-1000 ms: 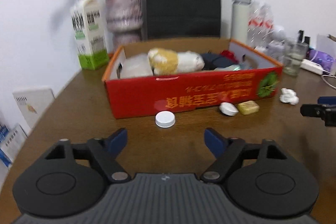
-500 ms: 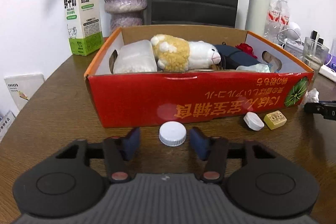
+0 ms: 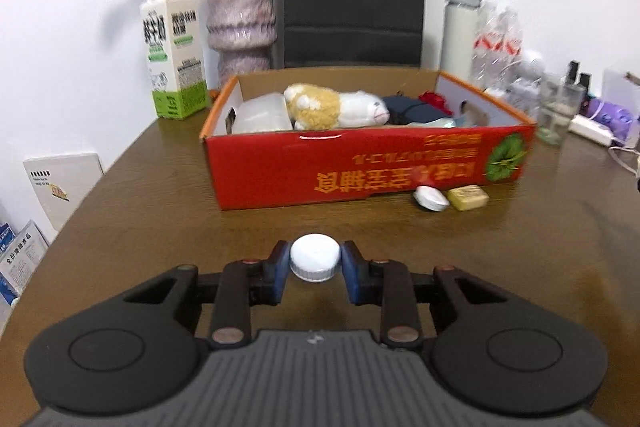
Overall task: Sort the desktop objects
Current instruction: 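Grasp a white round puck with the left tool while the right tool grasps the white tissue, then carry the white puck and tissue over the cardboard box with both tools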
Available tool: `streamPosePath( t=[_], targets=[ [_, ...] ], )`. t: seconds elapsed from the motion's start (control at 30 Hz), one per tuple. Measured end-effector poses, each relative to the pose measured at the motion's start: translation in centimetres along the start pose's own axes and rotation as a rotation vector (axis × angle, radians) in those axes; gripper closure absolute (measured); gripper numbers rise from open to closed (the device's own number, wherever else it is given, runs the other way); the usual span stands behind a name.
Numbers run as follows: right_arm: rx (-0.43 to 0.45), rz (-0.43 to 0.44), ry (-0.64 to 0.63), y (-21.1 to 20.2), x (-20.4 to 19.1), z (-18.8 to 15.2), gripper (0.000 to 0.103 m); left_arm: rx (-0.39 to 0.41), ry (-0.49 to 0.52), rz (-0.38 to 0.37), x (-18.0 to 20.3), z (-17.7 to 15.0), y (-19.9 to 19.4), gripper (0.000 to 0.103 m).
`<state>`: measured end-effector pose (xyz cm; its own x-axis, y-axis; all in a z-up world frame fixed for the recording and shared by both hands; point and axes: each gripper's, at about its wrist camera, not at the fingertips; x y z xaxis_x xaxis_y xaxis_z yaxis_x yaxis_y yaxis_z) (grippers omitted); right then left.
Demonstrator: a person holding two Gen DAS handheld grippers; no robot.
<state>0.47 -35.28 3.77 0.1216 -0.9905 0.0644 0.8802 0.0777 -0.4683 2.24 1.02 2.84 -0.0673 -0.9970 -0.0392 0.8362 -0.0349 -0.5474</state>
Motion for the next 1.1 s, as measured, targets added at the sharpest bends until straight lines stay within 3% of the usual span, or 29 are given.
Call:
streamPosePath(
  t=[0.13,0.23,0.27,0.37,0.47,0.63,0.83,1.1],
  targets=[
    [-0.046,-0.095,0.024,-1.6,3.8,-2.1,0.090,0.042,-0.010,-0.008,0.4,-1.3,-4.7,0.074],
    [-0.078,-0.079,0.055,-1.7,5.1,-3.3,0.090,0.052,-0.016,-0.004,0.7,-2.2,-7.3,0.074],
    [-0.040,-0.081,0.052,-2.4,5.0,-3.3,0.090,0.057,-0.021,0.004,0.8,-2.5,-8.2,0.074],
    [0.077,-0.030,0.028,-6.2,3.9,-2.8,0.090,0.088,-0.026,0.024,1.0,-3.3,-11.2,0.074],
    [0.123,0.029,0.056,-9.9,2.2,-3.3,0.090,0.125,-0.019,0.037,1.4,-4.6,-14.1,0.074],
    [0.068,0.152,0.061,-14.1,-2.5,-7.3,0.090,0.100,-0.027,0.013,1.7,-7.9,-17.3,0.074],
    [0.022,0.197,0.035,-17.6,-6.1,-11.2,0.090,0.075,-0.008,0.014,2.9,-11.1,-20.0,0.074],
    [0.046,0.199,0.026,-21.3,-7.2,-12.8,0.090,0.120,0.041,-0.002,4.7,-13.7,-22.7,0.074]
  ],
)
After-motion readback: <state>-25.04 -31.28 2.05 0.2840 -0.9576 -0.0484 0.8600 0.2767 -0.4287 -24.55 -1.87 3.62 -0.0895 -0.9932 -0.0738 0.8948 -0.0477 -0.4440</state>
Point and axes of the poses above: each gripper's, at about its wrist camera, not at the fingertips, and y roughly the way its jaws point, x to its right, z to its top, and after that the axes turned 2 degrees about z, right-handed
